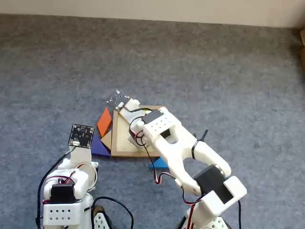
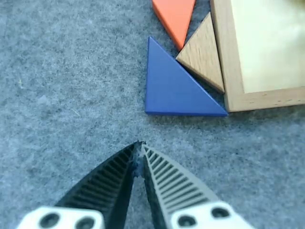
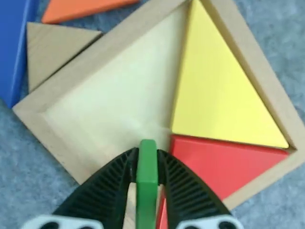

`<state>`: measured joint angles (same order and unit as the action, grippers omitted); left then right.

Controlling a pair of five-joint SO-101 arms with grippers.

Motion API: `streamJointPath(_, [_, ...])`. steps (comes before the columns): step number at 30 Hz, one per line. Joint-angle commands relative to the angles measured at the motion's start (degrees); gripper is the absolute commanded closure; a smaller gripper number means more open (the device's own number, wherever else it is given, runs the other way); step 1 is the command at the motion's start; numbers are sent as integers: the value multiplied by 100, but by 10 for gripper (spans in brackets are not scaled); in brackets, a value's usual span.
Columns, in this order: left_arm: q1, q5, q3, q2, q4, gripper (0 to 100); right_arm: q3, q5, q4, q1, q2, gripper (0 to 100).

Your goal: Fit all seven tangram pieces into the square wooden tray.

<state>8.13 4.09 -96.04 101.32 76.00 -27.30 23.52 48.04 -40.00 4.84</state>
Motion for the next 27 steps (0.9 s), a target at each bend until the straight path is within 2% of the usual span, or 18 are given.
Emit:
streamJointPath(1, [-101,-26,-110,295,35,995,365,70,-92,-40,-92,889])
streamJointPath(5, [-101,-26,-110,295,35,995,365,70,-84,-40,-101,846])
streamJointPath(16, [-101,-26,-110,295,35,995,321,70,532,-75,-1305,843])
streamJointPath(27, [-101,-26,-110,295,35,995,303,70,699,-66,-1288,846])
